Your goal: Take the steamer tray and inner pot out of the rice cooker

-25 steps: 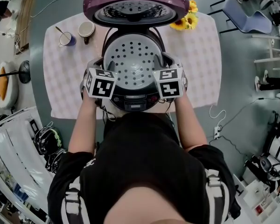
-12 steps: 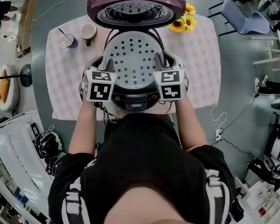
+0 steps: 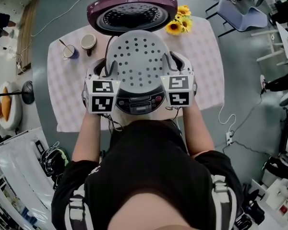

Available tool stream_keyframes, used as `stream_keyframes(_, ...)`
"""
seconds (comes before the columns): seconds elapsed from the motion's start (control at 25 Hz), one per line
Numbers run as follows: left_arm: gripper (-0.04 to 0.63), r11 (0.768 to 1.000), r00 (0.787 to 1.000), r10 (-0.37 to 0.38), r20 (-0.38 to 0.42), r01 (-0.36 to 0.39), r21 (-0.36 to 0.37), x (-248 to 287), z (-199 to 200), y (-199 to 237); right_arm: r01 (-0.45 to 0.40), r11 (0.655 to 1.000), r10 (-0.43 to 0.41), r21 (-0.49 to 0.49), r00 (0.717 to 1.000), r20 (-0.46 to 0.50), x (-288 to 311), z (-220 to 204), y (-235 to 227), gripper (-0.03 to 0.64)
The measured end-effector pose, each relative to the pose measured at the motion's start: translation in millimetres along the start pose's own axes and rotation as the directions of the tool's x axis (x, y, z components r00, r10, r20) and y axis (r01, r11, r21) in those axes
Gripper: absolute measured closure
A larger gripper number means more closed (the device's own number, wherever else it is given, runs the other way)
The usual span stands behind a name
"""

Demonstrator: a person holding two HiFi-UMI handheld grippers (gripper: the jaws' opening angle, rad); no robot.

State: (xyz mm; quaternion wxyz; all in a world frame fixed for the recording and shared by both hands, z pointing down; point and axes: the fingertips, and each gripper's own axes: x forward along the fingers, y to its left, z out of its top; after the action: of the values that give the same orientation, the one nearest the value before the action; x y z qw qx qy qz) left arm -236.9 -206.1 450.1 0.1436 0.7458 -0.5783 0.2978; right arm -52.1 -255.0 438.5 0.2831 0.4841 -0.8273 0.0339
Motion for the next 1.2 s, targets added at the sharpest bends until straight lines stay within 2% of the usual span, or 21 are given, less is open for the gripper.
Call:
stream_keyframes(0.24, 0.494, 0.997, 0.994, -0.074, 0.079, 0.074, 0.013, -3, 17, -21, 0.097, 0.994, -0.098, 0.040, 0.995, 0.025, -27, -3, -20, 0.551)
stream_keyframes(0.48, 0.495, 0.986, 0.979, -0.157, 0.131, 0.148, 0.074, -11, 39, -53, 0.201, 0.974, -0.203, 0.102, 0.979, 0.018, -62, -14, -43, 0.555)
stream_keyframes(0.68, 0.495, 0.978, 0.970, -0.195, 0.148, 0.180, 0.110, -11, 51, -83, 0.256, 0.957, -0.261, 0.135, 0.965, 0.023, -86, -22, -68, 0.561)
stream_keyframes(0.92, 0.495, 0.973, 0.964, -0.219, 0.153, 0.203, 0.112, -11, 65, -120, 0.273, 0.950, -0.280, 0.153, 0.960, 0.023, -103, -37, -100, 0.565)
stream_keyframes(1.2, 0.494, 0.979, 0.971, -0.193, 0.144, 0.182, 0.087, 6, 82, -165, 0.236, 0.961, -0.245, 0.146, 0.969, 0.041, -104, -54, -151, 0.567)
